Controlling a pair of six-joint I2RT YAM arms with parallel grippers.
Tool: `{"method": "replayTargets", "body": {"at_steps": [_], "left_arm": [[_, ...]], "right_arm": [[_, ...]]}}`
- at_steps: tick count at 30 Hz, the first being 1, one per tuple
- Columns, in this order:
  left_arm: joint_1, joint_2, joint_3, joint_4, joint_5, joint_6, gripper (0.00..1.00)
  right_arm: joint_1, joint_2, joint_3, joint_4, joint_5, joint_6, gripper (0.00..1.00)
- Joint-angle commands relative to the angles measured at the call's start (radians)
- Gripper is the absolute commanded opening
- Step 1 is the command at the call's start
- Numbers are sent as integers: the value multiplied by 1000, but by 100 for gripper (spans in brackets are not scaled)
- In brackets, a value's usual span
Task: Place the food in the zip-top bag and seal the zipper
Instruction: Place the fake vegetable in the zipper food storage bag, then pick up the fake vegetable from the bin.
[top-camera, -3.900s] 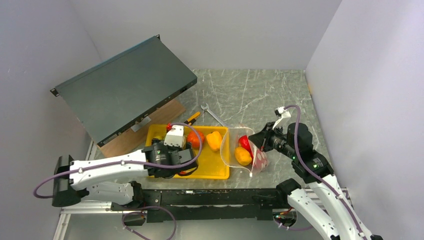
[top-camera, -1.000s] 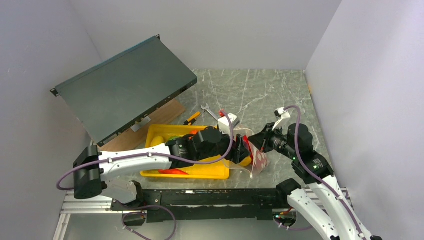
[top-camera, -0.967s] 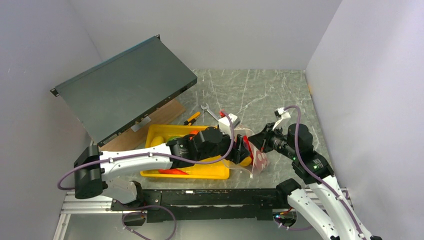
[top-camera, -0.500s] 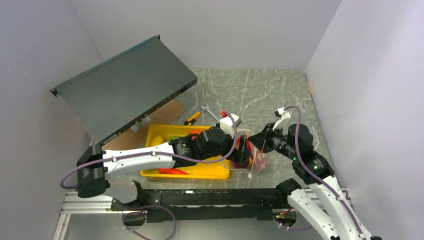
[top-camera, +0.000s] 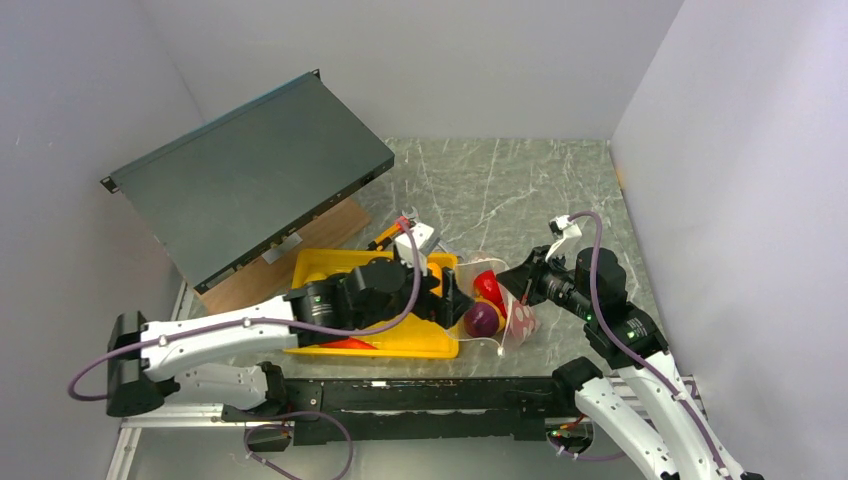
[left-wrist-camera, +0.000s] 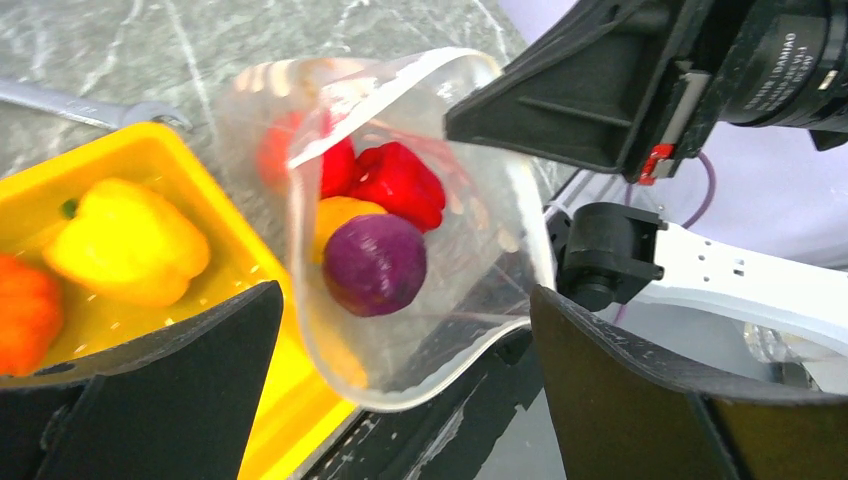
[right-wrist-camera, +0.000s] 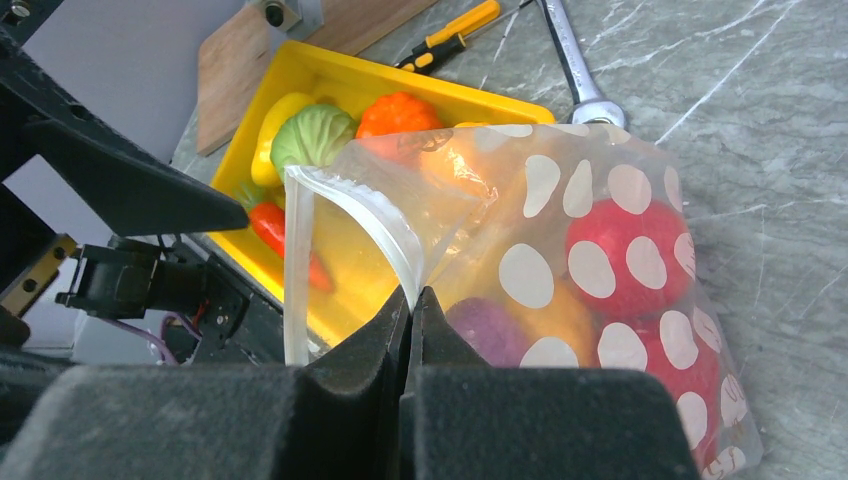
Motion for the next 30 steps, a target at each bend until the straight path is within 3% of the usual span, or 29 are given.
{"method": "replayTargets", "body": {"at_steps": [1,10,16,30], "left_arm": [[-5,-110,-38,-140,-124,-35,99],[-4,-251,-40,-517,-306,-105,99],[-3,-251,-66,-736,-389,-219,99],[21,-72,-204,-900,-376,-569,99]], "right_arm": [[3,0,0,44,-9,0,0],[4,5,-1,46,-11,-1,0],[2,8,4,44,-9,0,0],[4,17,2,46,-18,2,0]]}}
